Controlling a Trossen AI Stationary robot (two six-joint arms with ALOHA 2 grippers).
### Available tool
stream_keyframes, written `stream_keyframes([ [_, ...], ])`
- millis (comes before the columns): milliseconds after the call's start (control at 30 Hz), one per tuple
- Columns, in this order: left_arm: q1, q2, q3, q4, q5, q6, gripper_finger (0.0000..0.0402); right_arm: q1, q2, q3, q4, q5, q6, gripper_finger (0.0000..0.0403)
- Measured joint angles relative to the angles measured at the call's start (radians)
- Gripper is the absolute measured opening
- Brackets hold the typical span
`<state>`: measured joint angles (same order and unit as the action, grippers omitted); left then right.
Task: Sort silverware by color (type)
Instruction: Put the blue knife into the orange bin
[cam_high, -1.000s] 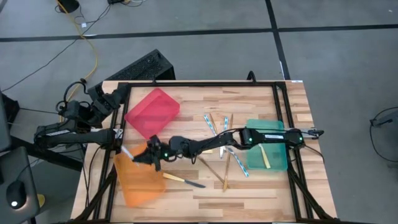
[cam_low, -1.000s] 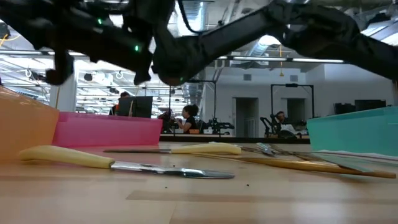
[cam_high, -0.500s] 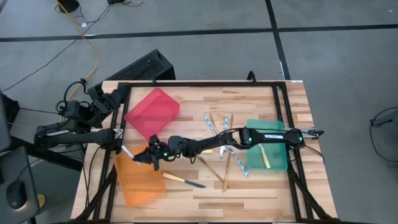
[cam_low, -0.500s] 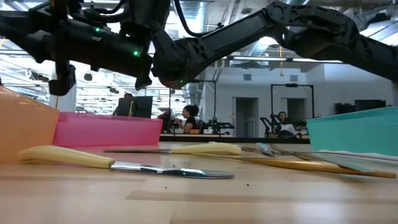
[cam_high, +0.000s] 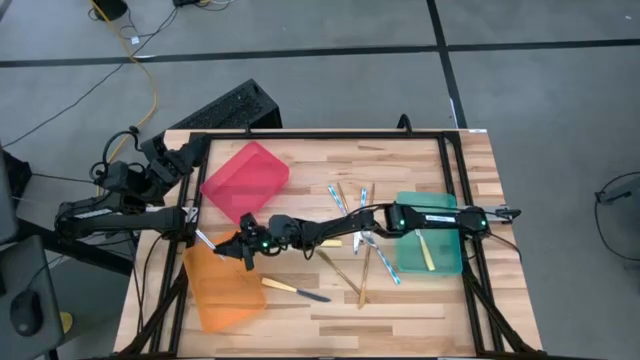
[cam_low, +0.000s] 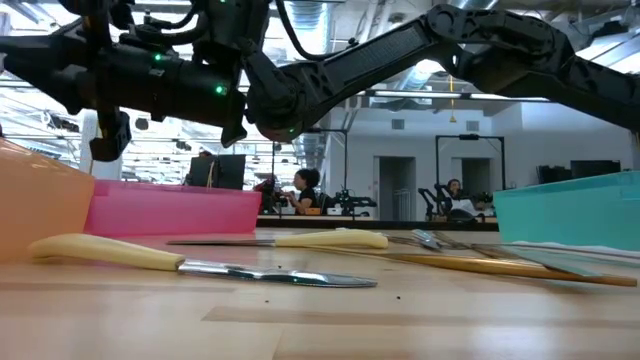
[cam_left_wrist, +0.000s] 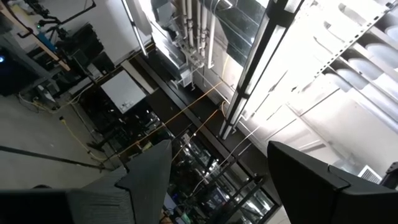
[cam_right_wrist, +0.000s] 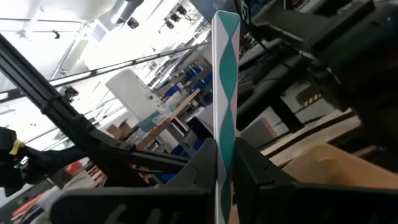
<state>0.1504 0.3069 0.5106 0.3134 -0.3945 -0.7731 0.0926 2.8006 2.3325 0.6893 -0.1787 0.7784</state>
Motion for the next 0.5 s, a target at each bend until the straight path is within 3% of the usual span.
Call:
stream_keyframes([
  [500,0.0,0.0,0.0,0.0,0.005,0.0,0.0247,-0.004,0.0,0.0,-0.138,0.077,0.073,0.0041],
])
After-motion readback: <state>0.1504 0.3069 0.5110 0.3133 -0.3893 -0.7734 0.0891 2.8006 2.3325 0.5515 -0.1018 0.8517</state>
